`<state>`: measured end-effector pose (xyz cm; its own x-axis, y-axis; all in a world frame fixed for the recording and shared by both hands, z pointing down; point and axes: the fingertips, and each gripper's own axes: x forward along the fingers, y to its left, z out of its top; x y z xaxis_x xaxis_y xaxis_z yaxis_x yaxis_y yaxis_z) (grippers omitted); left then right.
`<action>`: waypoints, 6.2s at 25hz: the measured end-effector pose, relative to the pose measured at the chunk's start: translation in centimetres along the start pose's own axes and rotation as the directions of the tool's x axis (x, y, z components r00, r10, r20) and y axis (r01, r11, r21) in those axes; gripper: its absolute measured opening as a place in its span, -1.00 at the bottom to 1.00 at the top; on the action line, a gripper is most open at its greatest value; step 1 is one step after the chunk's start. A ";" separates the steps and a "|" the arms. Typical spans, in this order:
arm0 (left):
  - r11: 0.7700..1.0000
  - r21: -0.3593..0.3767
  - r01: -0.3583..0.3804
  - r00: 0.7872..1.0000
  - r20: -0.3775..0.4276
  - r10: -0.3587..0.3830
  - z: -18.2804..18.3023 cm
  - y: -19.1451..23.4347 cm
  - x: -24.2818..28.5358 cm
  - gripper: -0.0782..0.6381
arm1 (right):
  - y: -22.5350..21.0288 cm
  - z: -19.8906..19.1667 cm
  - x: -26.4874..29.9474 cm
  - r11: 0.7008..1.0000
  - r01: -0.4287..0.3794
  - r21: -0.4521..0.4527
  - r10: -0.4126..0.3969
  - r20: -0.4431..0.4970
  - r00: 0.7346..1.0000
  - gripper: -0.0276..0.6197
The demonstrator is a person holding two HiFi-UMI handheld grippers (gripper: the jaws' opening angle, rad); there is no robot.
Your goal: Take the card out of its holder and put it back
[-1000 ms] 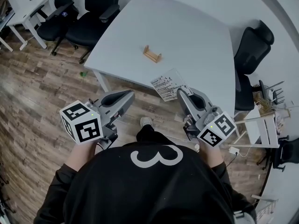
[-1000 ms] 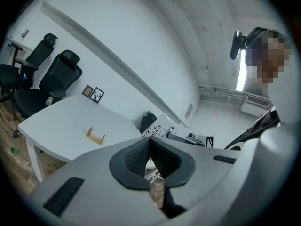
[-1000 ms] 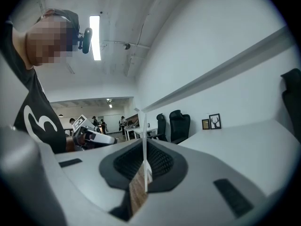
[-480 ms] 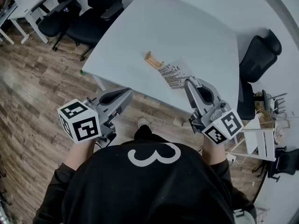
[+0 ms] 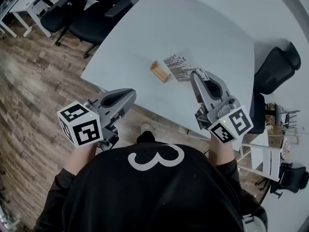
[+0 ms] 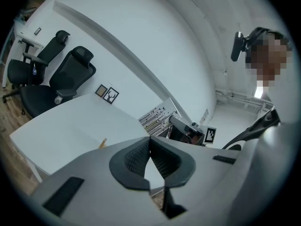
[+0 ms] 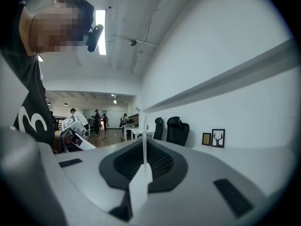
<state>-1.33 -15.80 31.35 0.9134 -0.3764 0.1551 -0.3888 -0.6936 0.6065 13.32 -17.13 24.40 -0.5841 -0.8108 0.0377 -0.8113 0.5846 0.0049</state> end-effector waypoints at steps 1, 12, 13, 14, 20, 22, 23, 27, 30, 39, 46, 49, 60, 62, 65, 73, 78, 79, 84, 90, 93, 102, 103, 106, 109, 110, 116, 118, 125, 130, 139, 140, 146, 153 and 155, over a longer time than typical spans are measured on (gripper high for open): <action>1.000 -0.008 -0.007 1.000 0.000 0.007 0.1 0.5 0.3 -0.75 | -0.5 -0.2 0.5 1.000 -0.002 0.001 0.002 -0.004 1.000 -0.85; 0.995 -0.079 -0.068 0.998 -0.022 0.067 0.2 5.4 2.7 -0.75 | -5.8 -6.0 5.4 0.998 0.015 0.057 -0.010 -0.084 0.996 -0.85; 0.994 -0.081 -0.071 0.997 -0.022 0.069 0.2 5.7 3.0 -0.75 | -6.1 -6.6 5.7 0.998 0.017 0.062 -0.011 -0.094 0.996 -0.85; 0.994 -0.082 -0.072 0.997 -0.023 0.070 0.2 6.0 3.3 -0.75 | -6.5 -7.2 6.0 0.998 0.018 0.065 -0.012 -0.104 0.995 -0.85; 0.991 -0.101 -0.088 0.996 -0.042 0.084 0.0 7.4 4.2 -0.75 | -7.4 -11.1 7.2 0.997 0.022 0.070 -0.011 -0.160 0.987 -0.85; 0.990 -0.106 -0.093 0.995 -0.050 0.088 -0.1 7.8 4.4 -0.75 | -7.6 -12.4 7.6 0.996 0.026 0.083 -0.011 -0.174 0.985 -0.85; 0.989 -0.111 -0.097 0.994 -0.053 0.092 -0.2 8.1 4.5 -0.75 | -7.6 -12.9 7.8 0.996 0.024 0.087 -0.008 -0.180 0.984 -0.85; 0.987 -0.121 -0.104 0.993 -0.060 0.097 -0.2 8.4 4.9 -0.75 | -7.4 -14.2 8.2 0.996 0.010 0.085 0.007 -0.199 0.980 -0.85; 0.987 -0.122 -0.101 0.994 -0.062 0.094 -0.3 8.5 5.3 -0.75 | -7.4 -14.9 8.4 0.997 0.002 0.082 0.016 -0.215 0.976 -0.85; 0.987 -0.129 -0.100 0.994 -0.065 0.092 -0.3 8.5 5.6 -0.75 | -6.8 -15.6 8.6 0.997 -0.017 0.077 0.035 -0.236 0.971 -0.85; 0.987 -0.128 -0.102 0.994 -0.060 0.095 -0.3 8.6 5.5 -0.75 | -6.9 -15.6 9.1 0.996 -0.031 0.084 0.051 -0.247 0.968 -0.85; 0.986 -0.130 -0.105 0.993 -0.061 0.098 -0.4 8.4 5.5 -0.75 | -7.1 -15.7 9.1 0.996 -0.032 0.086 0.053 -0.256 0.965 -0.85; 0.987 -0.127 -0.103 0.993 -0.062 0.096 -0.4 8.3 5.7 -0.75 | -7.0 -16.8 9.5 0.997 -0.041 0.070 0.060 -0.290 0.955 -0.85; 0.985 -0.130 -0.109 0.993 -0.065 0.102 -0.4 8.5 5.6 -0.75 | -6.8 -17.3 9.7 0.997 -0.044 0.062 0.061 -0.299 0.952 -0.85; 0.985 -0.133 -0.114 0.992 -0.068 0.106 -0.4 8.6 5.6 -0.75 | -6.7 -18.0 9.8 0.997 -0.044 0.059 0.060 -0.311 0.949 -0.85; 0.985 -0.129 -0.113 0.993 -0.060 0.106 -0.7 8.7 5.6 -0.75 | -6.9 -19.5 9.6 0.996 -0.039 0.084 0.065 -0.326 0.943 -0.85; 0.982 -0.146 -0.122 0.991 -0.067 0.114 -0.7 9.0 5.5 -0.75 | -6.8 -20.6 9.8 0.994 -0.040 0.097 0.072 -0.345 0.936 -0.85; 0.981 -0.148 -0.123 0.991 -0.067 0.114 -0.7 9.0 5.5 -0.75 | -6.8 -20.8 9.8 0.994 -0.040 0.100 0.073 -0.346 0.935 -0.85; 0.981 -0.149 -0.121 0.992 -0.061 0.113 -0.6 9.2 5.3 -0.75 | -7.0 -21.4 9.7 0.993 -0.037 0.112 0.074 -0.349 0.934 -0.85; 0.980 -0.158 -0.122 0.992 -0.060 0.114 -0.8 9.4 5.1 -0.75 | -7.4 -21.7 9.6 0.991 -0.027 0.131 0.071 -0.345 0.936 -0.84; 0.979 -0.161 -0.127 0.991 -0.057 0.119 -0.8 9.4 4.7 -0.75 | -7.4 -21.6 9.6 0.991 -0.014 0.129 0.059 -0.346 0.937 -0.84; 0.980 -0.152 -0.125 0.992 -0.039 0.120 -0.6 8.5 3.5 -0.75 | -8.6 -19.8 8.4 0.991 0.057 0.121 -0.014 -0.327 0.945 -0.65; 0.981 -0.149 -0.123 0.992 -0.036 0.119 -0.6 8.3 3.3 -0.75 | -8.7 -19.3 8.0 0.990 0.069 0.120 -0.027 -0.317 0.948 -0.64; 0.985 -0.129 -0.114 0.993 -0.025 0.112 -0.5 7.5 2.6 -0.75 | -8.9 -17.3 6.9 0.988 0.109 0.110 -0.075 -0.271 0.960 -0.63; 0.987 -0.117 -0.108 0.994 -0.021 0.106 -0.6 6.3 1.9 -0.75 | -8.2 -14.8 5.4 0.985 0.124 0.119 -0.097 -0.214 0.972 -0.63; 0.988 -0.113 -0.105 0.994 -0.021 0.104 -0.7 5.8 1.6 -0.75 | -7.8 -14.0 4.9 0.984 0.124 0.125 -0.098 -0.196 0.976 -0.63; 0.996 -0.051 -0.070 0.998 -0.006 0.070 -0.7 2.7 -0.6 -0.75 | -2.3 -9.4 2.0 0.990 0.059 0.129 -0.046 -0.103 0.994 -0.64; 0.998 -0.033 -0.060 0.998 0.001 0.060 -0.9 1.5 -1.4 -0.75 | 0.1 -8.1 0.9 0.991 0.022 0.133 -0.011 -0.080 0.997 -0.66; 0.999 0.045 -0.021 1.000 0.013 0.021 -1.9 -3.5 -4.8 -0.75 | 8.6 -5.5 -3.7 0.969 -0.110 0.221 0.122 -0.039 0.992 -0.88; 0.994 0.112 0.005 1.000 0.018 -0.008 -3.1 -6.5 -7.4 -0.75 | 14.0 -4.4 -6.3 0.936 -0.193 0.296 0.207 -0.018 0.978 -0.89; 0.983 0.181 0.039 0.999 -0.005 -0.038 -4.6 -9.7 -9.7 -0.75 | 18.3 -3.2 -8.8 0.943 -0.185 0.277 0.199 -0.021 0.980 -0.89; 0.981 0.190 0.043 0.999 -0.010 -0.041 -4.7 -9.9 -9.8 -0.75 | 18.5 -2.9 -8.9 0.945 -0.181 0.272 0.194 -0.020 0.981 -0.89; 0.971 0.227 0.071 0.997 -0.024 -0.067 -5.9 -11.4 -10.6 -0.75 | 20.1 -2.8 -9.9 0.954 -0.170 0.249 0.180 -0.018 0.984 -0.89; 0.969 0.232 0.088 0.996 -0.034 -0.083 -6.6 -11.8 -10.9 -0.75 | 20.9 -3.2 -10.4 0.958 -0.151 0.243 0.163 -0.030 0.986 -0.89; 0.969 0.230 0.092 0.996 -0.037 -0.085 -6.7 -11.7 -10.9 -0.75 | 21.0 -3.3 -10.4 0.958 -0.146 0.245 0.159 -0.034 0.987 -0.89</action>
<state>-5.95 0.56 27.76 0.9470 -0.2930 0.1315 -0.3209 -0.8476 0.4226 2.44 3.63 27.42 -0.7046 -0.7059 0.0722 -0.6985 0.6720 -0.2461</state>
